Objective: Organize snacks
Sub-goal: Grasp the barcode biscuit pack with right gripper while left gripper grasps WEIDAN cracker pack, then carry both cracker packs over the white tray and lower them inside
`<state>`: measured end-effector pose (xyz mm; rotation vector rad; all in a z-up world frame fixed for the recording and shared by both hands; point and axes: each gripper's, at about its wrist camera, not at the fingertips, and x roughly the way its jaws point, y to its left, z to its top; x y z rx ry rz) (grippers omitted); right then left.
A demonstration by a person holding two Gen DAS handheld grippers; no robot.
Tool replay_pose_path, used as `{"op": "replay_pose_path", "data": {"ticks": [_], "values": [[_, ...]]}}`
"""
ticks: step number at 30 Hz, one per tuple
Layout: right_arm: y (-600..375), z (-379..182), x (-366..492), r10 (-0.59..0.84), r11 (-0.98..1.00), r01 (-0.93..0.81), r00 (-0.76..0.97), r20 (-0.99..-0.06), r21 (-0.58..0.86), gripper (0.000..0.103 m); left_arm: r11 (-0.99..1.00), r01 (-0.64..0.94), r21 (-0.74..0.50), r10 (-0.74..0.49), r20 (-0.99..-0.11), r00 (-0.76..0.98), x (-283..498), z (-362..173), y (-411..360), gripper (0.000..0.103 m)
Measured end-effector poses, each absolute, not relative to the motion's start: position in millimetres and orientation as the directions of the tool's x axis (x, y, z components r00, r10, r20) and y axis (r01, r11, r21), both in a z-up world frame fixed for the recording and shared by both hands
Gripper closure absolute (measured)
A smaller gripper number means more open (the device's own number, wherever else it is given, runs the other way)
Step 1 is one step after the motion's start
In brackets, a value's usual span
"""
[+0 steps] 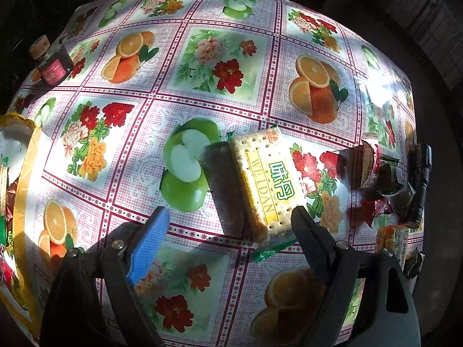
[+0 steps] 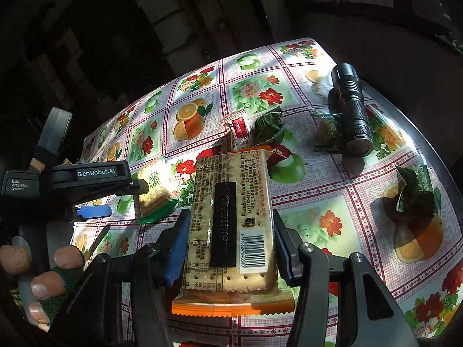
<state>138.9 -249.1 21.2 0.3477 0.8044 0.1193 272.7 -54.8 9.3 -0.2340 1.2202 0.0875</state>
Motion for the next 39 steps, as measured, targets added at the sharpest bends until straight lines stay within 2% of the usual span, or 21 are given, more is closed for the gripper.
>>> {"op": "replay_pose_path", "data": {"ticks": [9, 13, 14, 15, 17, 27, 32, 39], "values": [[-261, 22, 115, 0.257, 0.928, 0.018, 0.694, -0.673, 0.373, 0.051, 0.977, -0.21, -0.039, 0.031, -0.947, 0.319, 303, -10, -89, 0.01], [-261, 19, 111, 0.26, 0.926, 0.02, 0.688, -0.677, 0.376, 0.051, 0.978, -0.209, 0.011, 0.081, -0.941, 0.328, 303, -10, -95, 0.014], [-260, 19, 110, 0.262, 0.925, 0.02, 0.688, -0.677, 0.379, 0.051, 0.981, -0.194, 0.015, 0.084, -0.933, 0.351, 299, -8, -97, 0.022], [-259, 18, 110, 0.267, 0.923, 0.018, 0.686, -0.676, 0.384, 0.051, 0.983, -0.184, 0.026, 0.093, -0.926, 0.366, 295, -5, -98, 0.037], [-257, 19, 107, 0.276, 0.923, 0.009, 0.684, -0.676, 0.386, 0.051, 0.985, -0.165, 0.044, 0.103, -0.923, 0.371, 285, 0, -97, 0.056], [-229, 15, 85, 0.341, 0.914, -0.065, 0.656, -0.673, 0.4, 0.051, 0.995, -0.061, 0.084, 0.101, -0.914, 0.392, 180, 3, -58, 0.056], [-212, 18, 78, 0.365, 0.912, -0.104, 0.649, -0.668, 0.397, 0.051, 0.991, -0.084, 0.1, 0.126, -0.9, 0.417, 124, 7, -28, 0.055], [-177, 23, 67, 0.411, 0.903, -0.181, 0.63, -0.659, 0.39, 0.051, 0.985, -0.135, 0.107, 0.157, -0.875, 0.458, 85, 25, 4, 0.055]]}}
